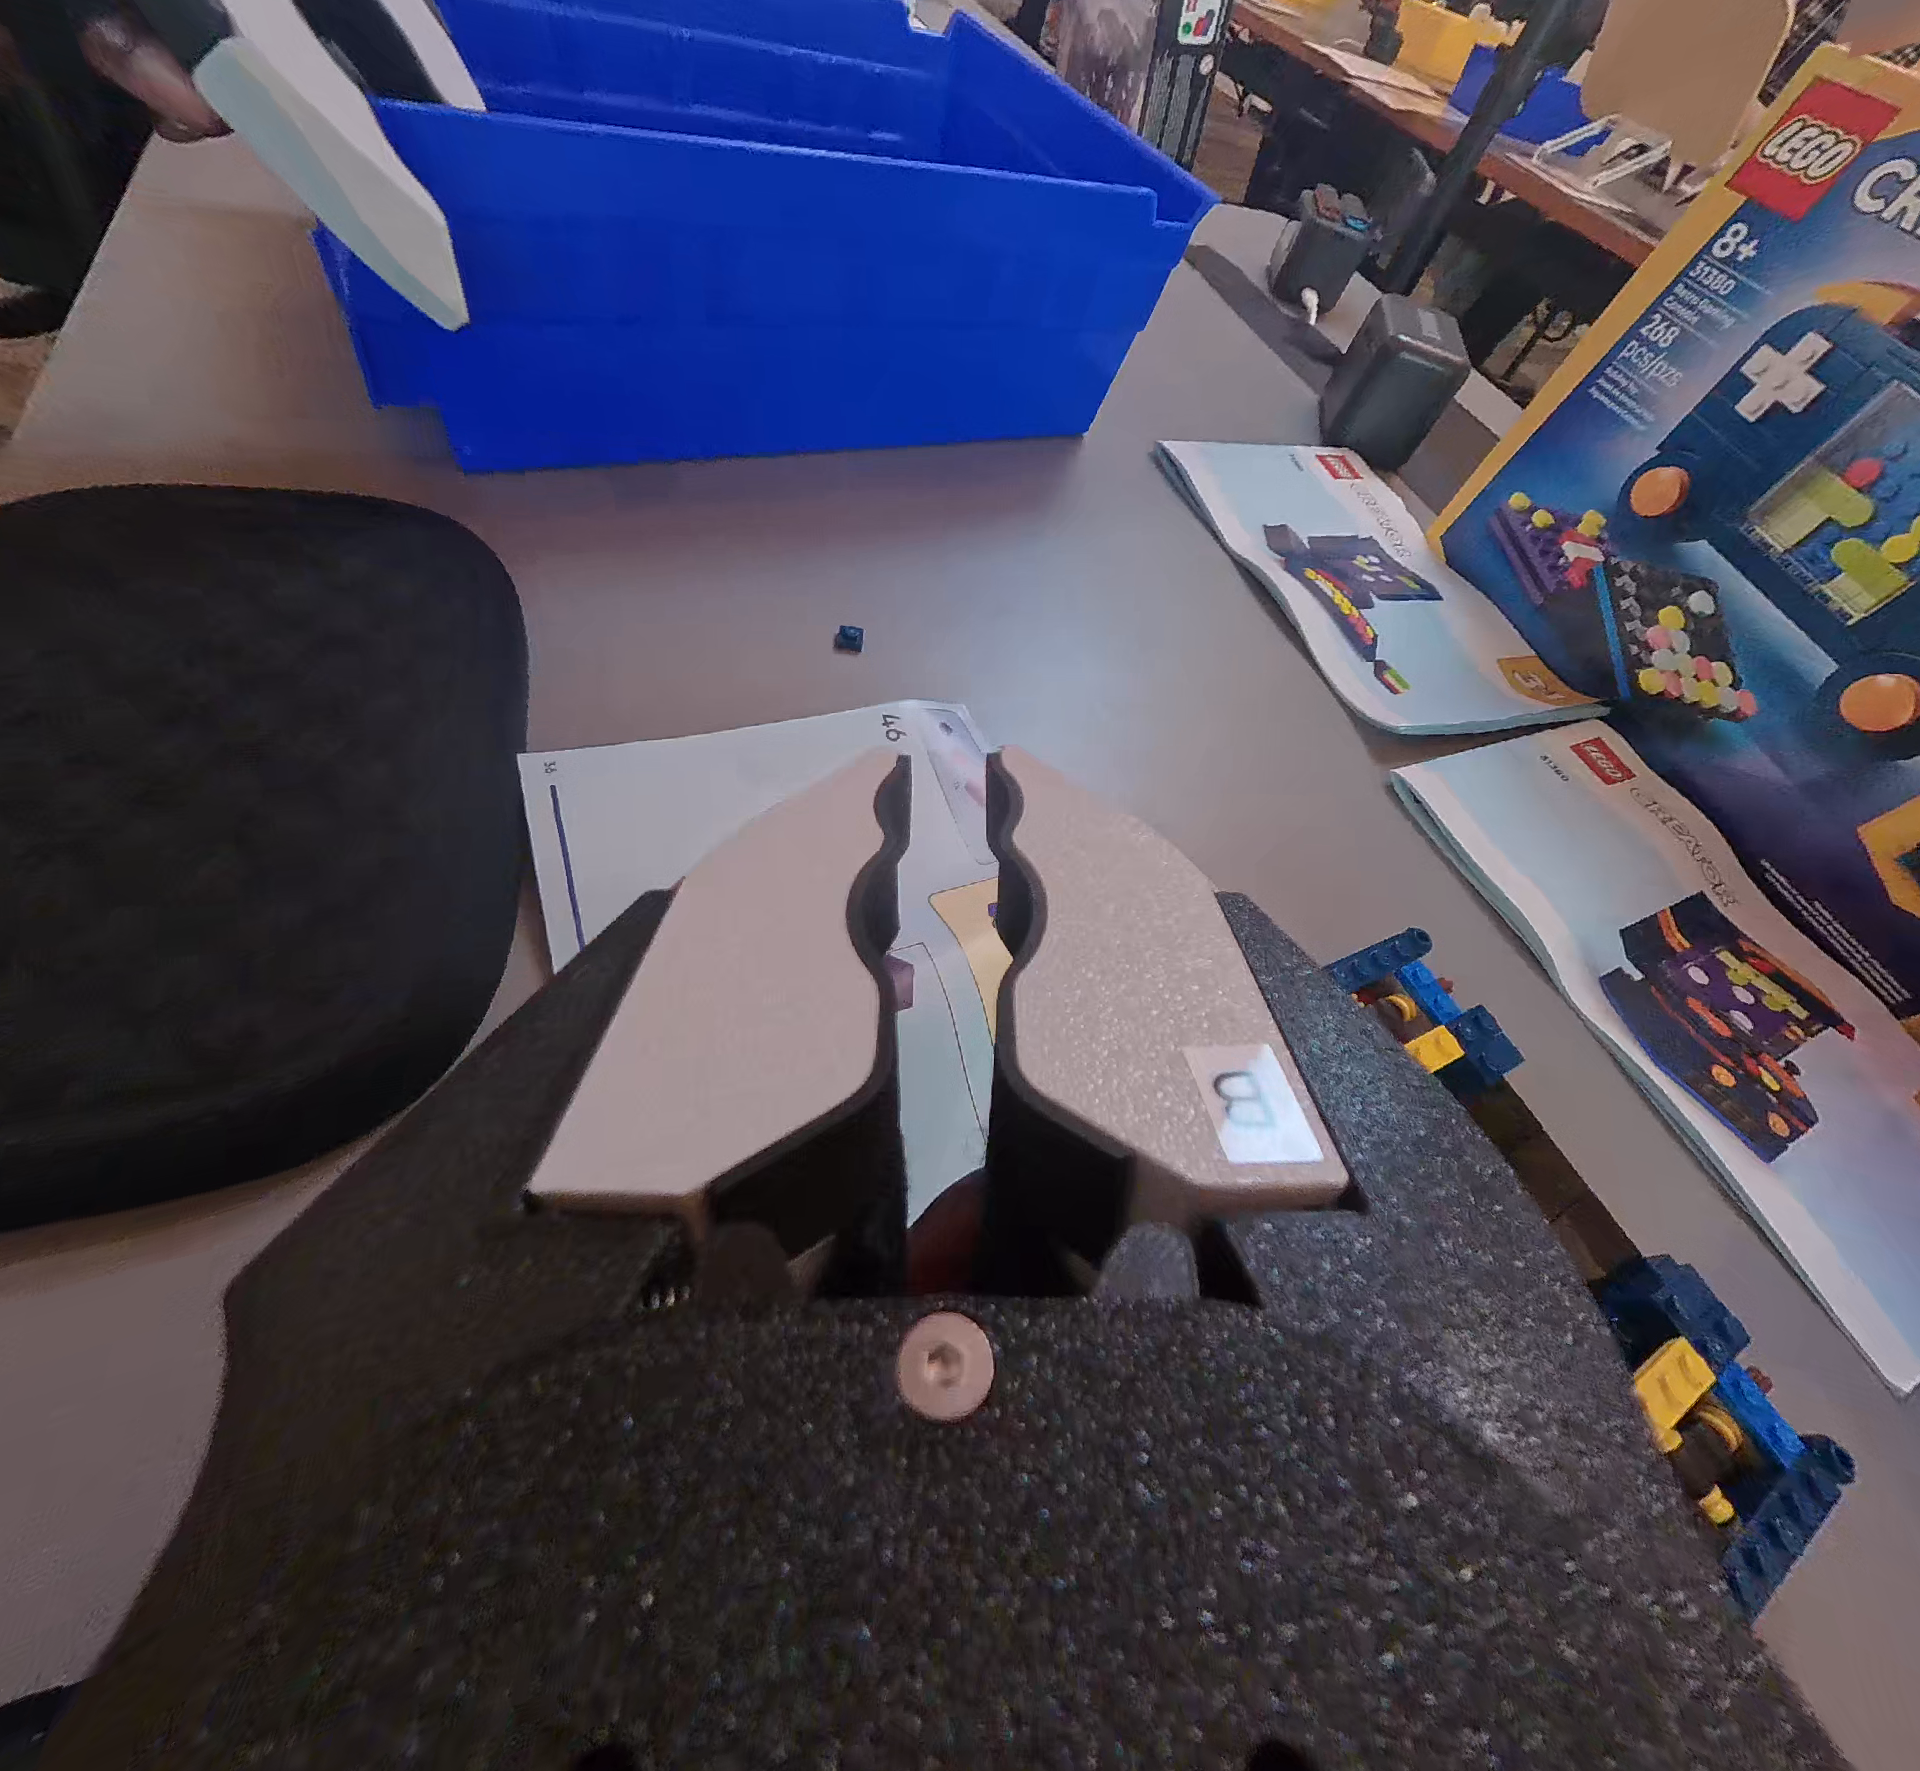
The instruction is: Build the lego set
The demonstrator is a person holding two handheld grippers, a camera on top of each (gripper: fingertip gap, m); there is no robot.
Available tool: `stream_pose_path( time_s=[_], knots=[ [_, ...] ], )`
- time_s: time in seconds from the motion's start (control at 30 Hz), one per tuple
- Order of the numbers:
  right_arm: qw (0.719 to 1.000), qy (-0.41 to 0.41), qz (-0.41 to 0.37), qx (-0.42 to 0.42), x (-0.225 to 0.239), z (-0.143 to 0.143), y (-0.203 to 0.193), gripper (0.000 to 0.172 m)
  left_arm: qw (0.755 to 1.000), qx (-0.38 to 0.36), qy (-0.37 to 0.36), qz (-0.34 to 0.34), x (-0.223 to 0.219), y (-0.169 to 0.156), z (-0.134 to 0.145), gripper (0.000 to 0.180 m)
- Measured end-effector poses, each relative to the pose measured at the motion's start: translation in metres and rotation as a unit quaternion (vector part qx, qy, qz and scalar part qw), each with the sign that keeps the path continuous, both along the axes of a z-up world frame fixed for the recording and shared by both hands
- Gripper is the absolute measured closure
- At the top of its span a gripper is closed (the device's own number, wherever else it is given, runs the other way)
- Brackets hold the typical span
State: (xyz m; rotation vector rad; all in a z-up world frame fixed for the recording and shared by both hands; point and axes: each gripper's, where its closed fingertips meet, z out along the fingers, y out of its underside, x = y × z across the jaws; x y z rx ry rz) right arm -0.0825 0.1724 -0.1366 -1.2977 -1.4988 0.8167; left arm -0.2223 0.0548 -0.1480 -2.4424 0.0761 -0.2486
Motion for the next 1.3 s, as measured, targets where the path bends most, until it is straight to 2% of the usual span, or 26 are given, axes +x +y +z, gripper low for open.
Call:
stream_pose_path(
  time_s=[0.37, 0.6, 0.77, 0.87, 1.0, 1.3],
  knots=[
    [0.999, -0.02, 0.017, -0.045, -0.001, -0.013, -0.002, 0.159, 0.995, 0.056, -0.026, -0.073, 0.029, 0.018, 0.001, 0.141],
    [0.996, -0.052, 0.026, -0.073, -0.002, -0.029, -0.004, 0.158, 0.99, 0.077, -0.053, -0.104, 0.036, 0.017, 0.003, 0.139],
    [0.995, -0.052, 0.031, -0.082, -0.002, -0.03, -0.005, 0.157, 0.983, 0.107, -0.097, -0.113, 0.038, 0.015, 0.024, 0.14],
    [0.994, -0.055, 0.038, -0.091, -0.002, -0.031, -0.008, 0.157, 0.979, 0.139, -0.092, -0.115, 0.035, 0.017, 0.038, 0.142],
    [0.993, -0.05, 0.043, -0.096, -0.002, -0.029, -0.009, 0.156, 0.982, 0.124, -0.074, -0.125, 0.034, 0.02, 0.032, 0.15],
    [0.991, -0.052, 0.041, -0.117, 0.0, -0.03, -0.007, 0.156, 0.981, 0.104, -0.066, -0.149, 0.035, 0.022, 0.032, 0.15]
  ],
)
